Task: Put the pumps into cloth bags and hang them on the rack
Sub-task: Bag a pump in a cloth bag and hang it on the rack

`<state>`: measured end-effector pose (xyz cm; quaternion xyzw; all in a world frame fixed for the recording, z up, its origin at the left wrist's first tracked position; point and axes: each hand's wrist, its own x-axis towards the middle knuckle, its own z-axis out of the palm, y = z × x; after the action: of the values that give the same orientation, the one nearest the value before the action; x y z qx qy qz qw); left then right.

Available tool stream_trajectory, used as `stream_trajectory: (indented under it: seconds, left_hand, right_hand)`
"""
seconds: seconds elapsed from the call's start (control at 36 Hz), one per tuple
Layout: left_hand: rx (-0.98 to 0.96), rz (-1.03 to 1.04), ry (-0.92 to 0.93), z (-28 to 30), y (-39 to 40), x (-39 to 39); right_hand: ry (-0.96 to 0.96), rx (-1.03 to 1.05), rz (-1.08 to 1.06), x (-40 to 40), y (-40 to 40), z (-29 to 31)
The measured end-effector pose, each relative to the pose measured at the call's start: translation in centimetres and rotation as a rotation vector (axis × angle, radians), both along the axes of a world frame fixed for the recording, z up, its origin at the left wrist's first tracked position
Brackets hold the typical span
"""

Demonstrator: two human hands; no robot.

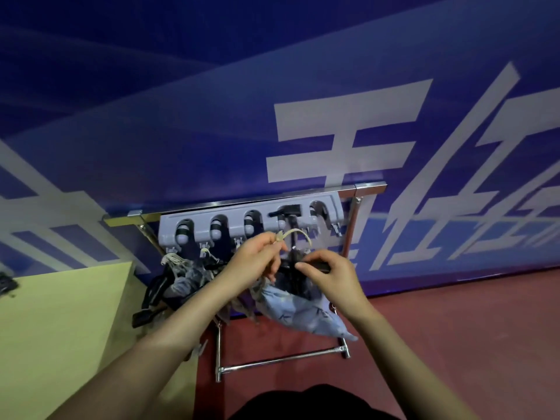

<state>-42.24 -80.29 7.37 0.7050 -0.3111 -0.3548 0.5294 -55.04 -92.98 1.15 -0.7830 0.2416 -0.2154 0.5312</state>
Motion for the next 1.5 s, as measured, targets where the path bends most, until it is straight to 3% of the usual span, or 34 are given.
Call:
stream_trajectory:
  seconds: [0.08,0.22,0.39,0.53,0.58,0.69,0.75,0.92,1.19,1.31,1.5]
  left_hand:
    - [-0.038,0.033,-0.053,0.6,-0.5,0.3]
    - [-0.116,0.224,0.121,0.3,-0.6,1.0]
    - [0.016,-0.045,-0.106,0.9,-0.8,0.3]
    - [-0.018,-0.159,-0.112,1.3,-1.7,-1.1]
    - [-0.077,-0.067,-0.035,1.2,-1.6,-0.6]
    - [-0.144,0.061,0.101,0.8,-1.0,0.4]
    - [-0.129,0.028,0.102,0.7,-0.7,0.3]
    - [-0.131,-0.033,0.165,0.2,-0.6,-0.7]
    - [-0.229,0.057,0.362,-0.6,0.0,-0.3]
    - [-0.203,0.142,0.181,-1.2,-0.1,-0.4]
    - [-0.168,0.139,-0.110,-2.1,0.3,0.3]
  right_hand:
    - [-0.018,-0.183,0.040,-0.3,0.2,0.6]
    - [-0.055,-0.183,-0.007,-1.6,0.3,1.0]
    - [0.015,-0.261,0.071,-1.8,0.4,1.4]
    - [0.079,-0.375,0.150,0.1,0.9,1.5]
    - [0.049,-0.319,0.156,0.2,1.2,1.4]
    - [-0.079,0.150,0.107,-0.7,1.3,1.2]
    - [-0.096,0.193,0.102,-0.8,1.1,0.8]
    - [-0.072,0.153,0.199,0.4,2.2,0.3]
    - [-0.108,-0.074,0.129,1.8,1.9,-0.1]
    - [-0.081,0.056,0.167,1.7,2.1,-0.4]
    - [-0.057,0.083,0.193,1.5,1.2,-0.1]
